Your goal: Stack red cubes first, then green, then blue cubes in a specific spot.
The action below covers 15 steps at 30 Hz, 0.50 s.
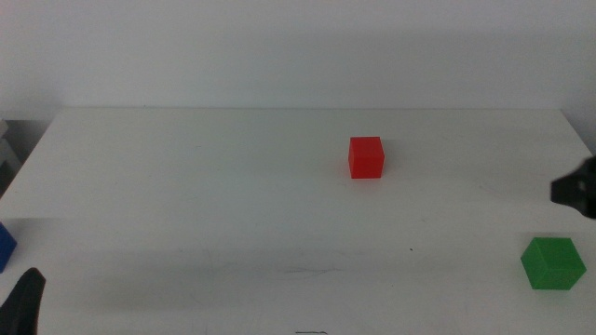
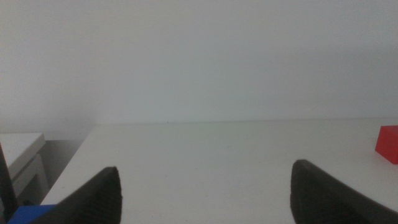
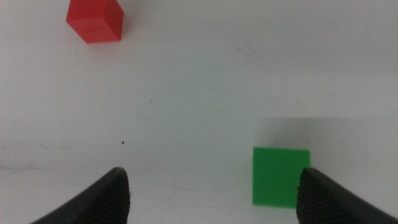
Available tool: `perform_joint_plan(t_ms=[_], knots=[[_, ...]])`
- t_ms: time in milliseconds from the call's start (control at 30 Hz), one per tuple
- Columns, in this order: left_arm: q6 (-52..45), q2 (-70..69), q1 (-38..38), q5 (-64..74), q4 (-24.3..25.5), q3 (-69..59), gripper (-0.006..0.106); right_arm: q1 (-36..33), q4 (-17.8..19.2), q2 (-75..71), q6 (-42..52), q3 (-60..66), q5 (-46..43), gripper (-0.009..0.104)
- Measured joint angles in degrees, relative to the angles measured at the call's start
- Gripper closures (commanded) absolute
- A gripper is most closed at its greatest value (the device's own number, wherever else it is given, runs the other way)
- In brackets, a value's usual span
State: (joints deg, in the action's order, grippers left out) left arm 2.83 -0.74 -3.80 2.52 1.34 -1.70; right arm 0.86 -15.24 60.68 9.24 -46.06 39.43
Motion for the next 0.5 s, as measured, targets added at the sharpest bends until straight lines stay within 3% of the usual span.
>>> perform_joint_plan(t_ms=[267,500], knots=[[0.00,0.00,0.00,0.00,0.00,0.00,0.008,-9.61,1.68,17.99,-0.08,-13.96,1.70,0.023],[0.00,0.00,0.00,0.00,0.00,0.00,0.008,-15.92,12.76,33.98,-13.67,-31.84,8.33,0.023]])
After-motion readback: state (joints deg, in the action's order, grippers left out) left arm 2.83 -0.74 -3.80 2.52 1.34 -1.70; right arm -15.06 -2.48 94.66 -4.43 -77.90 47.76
